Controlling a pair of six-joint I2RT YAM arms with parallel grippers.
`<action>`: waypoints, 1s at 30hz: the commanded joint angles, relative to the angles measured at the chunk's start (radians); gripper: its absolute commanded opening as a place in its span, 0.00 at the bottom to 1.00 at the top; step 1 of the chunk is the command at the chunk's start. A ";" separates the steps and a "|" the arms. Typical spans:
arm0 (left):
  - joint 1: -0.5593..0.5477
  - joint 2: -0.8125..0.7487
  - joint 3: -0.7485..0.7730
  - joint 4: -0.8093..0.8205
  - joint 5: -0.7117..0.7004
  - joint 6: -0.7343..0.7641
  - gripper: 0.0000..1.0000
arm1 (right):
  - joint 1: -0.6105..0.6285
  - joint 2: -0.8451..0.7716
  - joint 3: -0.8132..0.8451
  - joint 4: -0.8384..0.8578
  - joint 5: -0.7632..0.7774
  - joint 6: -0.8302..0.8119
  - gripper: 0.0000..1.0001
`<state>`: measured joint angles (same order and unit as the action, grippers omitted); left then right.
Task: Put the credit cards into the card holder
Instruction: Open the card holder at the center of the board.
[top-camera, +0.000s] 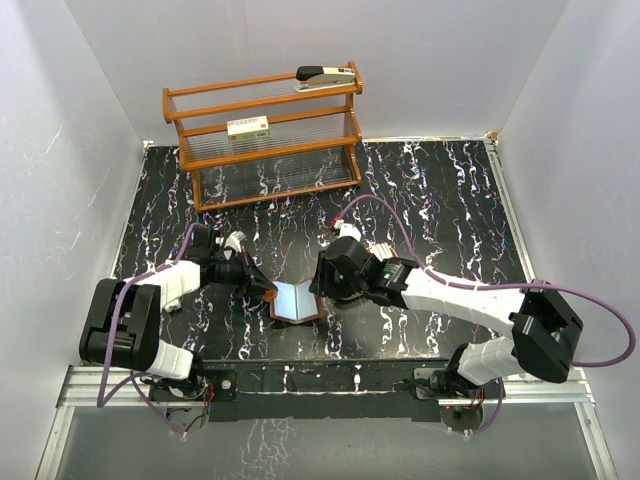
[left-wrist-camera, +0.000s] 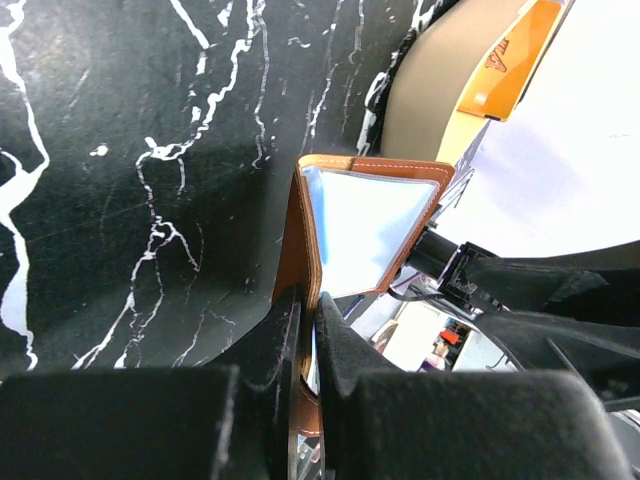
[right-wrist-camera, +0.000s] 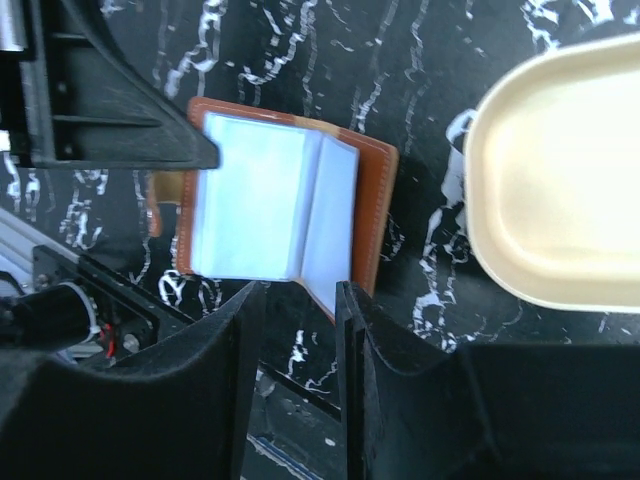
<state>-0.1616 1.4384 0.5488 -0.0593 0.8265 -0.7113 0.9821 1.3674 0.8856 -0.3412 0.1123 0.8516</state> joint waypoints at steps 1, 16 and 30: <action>-0.006 -0.056 0.067 -0.103 0.037 0.057 0.00 | 0.013 -0.017 0.075 0.002 -0.029 -0.051 0.33; -0.006 -0.021 0.064 -0.149 0.009 0.085 0.08 | 0.033 0.249 0.071 0.290 -0.240 -0.049 0.57; -0.007 -0.004 0.056 -0.142 0.019 0.084 0.03 | 0.035 0.315 0.063 0.359 -0.254 0.020 0.66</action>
<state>-0.1646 1.4345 0.5968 -0.1806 0.8162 -0.6277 1.0134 1.6787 0.9218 -0.0406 -0.1535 0.8474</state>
